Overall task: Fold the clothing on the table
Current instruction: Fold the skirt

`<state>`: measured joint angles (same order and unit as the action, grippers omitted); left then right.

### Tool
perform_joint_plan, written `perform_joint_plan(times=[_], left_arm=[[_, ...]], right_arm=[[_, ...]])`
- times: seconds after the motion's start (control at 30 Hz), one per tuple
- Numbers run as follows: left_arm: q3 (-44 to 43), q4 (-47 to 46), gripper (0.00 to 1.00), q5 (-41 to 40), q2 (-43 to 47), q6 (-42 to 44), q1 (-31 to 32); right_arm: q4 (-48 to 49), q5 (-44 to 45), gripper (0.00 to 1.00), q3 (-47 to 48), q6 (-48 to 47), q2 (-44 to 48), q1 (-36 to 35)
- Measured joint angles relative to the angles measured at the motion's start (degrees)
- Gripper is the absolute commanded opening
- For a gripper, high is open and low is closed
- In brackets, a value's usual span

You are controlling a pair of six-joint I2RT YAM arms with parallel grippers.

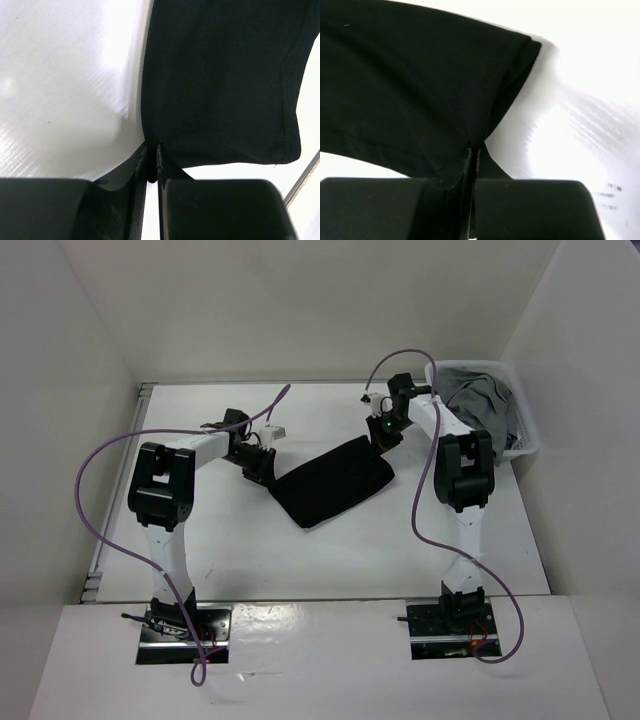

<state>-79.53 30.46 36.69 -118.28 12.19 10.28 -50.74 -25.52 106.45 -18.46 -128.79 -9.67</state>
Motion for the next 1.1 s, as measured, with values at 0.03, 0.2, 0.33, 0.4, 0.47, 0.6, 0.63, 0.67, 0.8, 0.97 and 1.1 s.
perform_joint_plan(times=[0.03, 0.2, 0.33, 0.4, 0.47, 0.6, 0.63, 0.67, 0.8, 0.97, 1.1], left_arm=[[0.0, 0.0, 0.16, 0.0, 0.0, 0.0, 0.0], [0.0, 0.1, 0.16, 0.0, 0.0, 0.0, 0.0], [0.0, 0.2, 0.16, 0.0, 0.0, 0.0, 0.0], [-0.2, 0.5, 0.16, 0.0, 0.0, 0.1, 0.0], [-0.3, 0.8, 0.16, 0.0, 0.0, 0.1, 0.0], [-0.3, 1.0, 0.16, 0.0, 0.0, 0.2, 0.0], [-0.3, 1.0, 0.16, 0.0, 0.0, 0.3, 0.0], [-0.3, 1.1, 0.16, 0.0, 0.0, 0.4, 0.0], [-0.3, 1.1, 0.16, 0.0, 0.0, 0.9, 0.0], [-0.3, 1.3, 0.16, 0.0, 0.0, 1.0, 0.0], [-0.3, 1.3, 0.16, 0.0, -0.1, 1.0, 0.0]], right_arm=[[-0.1, 0.6, 0.0, 0.0, 0.0, 0.6, -0.5], [-1.5, 3.3, 0.0, 0.9, 0.4, 3.0, -3.2], [-2.6, 5.3, 0.0, 3.1, 0.9, 3.2, -5.7], [-3.5, 6.1, 0.0, 4.3, 1.0, 3.2, -7.1], [-4.4, 7.1, 0.0, 5.5, 1.1, 3.3, -8.7], [-6.0, 8.6, 0.0, 7.4, 1.3, 3.5, -12.2], [-6.4, 9.0, 0.0, 7.8, 1.4, 3.6, -13.0], [-7.1, 9.3, 0.0, 8.4, 1.5, 3.6, -13.9], [-8.7, 10.2, 0.0, 10.0, 1.5, 3.9, -17.1], [-10.3, 11.3, 0.0, 11.0, 1.5, 4.2, -20.2], [-10.8, 12.1, 0.0, 11.0, 1.5, 4.4, -22.6]])
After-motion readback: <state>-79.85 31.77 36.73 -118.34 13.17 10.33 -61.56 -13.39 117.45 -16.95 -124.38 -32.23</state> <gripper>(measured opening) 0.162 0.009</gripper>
